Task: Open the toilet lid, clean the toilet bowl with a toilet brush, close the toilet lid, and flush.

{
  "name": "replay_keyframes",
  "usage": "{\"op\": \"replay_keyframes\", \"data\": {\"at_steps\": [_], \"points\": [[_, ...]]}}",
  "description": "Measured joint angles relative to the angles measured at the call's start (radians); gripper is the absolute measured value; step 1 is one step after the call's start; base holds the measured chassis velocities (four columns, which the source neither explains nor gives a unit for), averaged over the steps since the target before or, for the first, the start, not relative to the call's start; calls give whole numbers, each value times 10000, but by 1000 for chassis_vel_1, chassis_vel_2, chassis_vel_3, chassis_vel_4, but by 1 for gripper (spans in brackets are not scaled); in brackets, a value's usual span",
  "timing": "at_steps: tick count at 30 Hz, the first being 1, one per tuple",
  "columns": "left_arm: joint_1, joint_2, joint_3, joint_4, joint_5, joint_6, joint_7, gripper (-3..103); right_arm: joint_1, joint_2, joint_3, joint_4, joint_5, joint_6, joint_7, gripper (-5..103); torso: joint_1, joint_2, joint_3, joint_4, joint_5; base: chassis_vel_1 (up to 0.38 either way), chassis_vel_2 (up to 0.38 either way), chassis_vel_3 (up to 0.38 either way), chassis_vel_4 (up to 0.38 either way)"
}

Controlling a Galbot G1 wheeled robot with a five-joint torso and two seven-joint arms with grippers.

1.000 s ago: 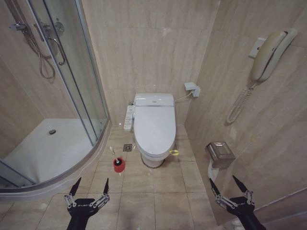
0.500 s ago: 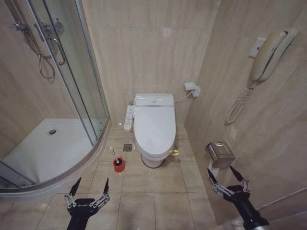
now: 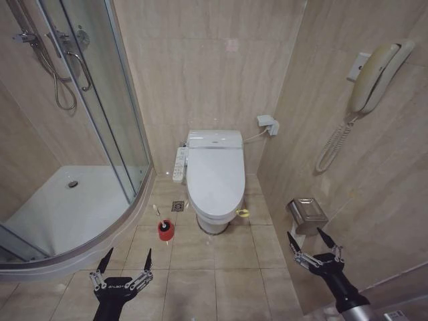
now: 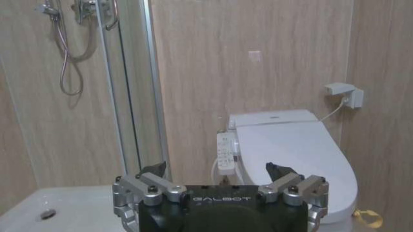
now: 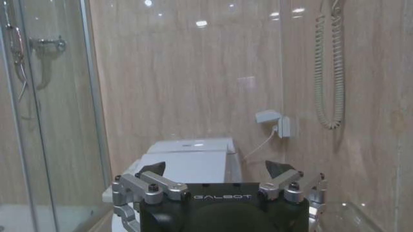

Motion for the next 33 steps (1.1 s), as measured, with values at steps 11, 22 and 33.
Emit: {"op": "replay_keyframes", "data": {"at_steps": [11,22,33], "points": [[0,0,0,0,0,0,0,100,-19,19,0,-46,137,45,-46,100,2,0,1,-1,-2,-101,94,99,-103],[-1,0,-1,-1,0,0,0,100,31,-3,40,-65,279,215,66,100,12,-4,4,1,-2,-163,180,182,-180],[0,0,-1,0,0,0,0,100,135,-22,146,-249,284,348,-170,100,-6,2,-2,-2,0,14,-12,-19,13]]}}
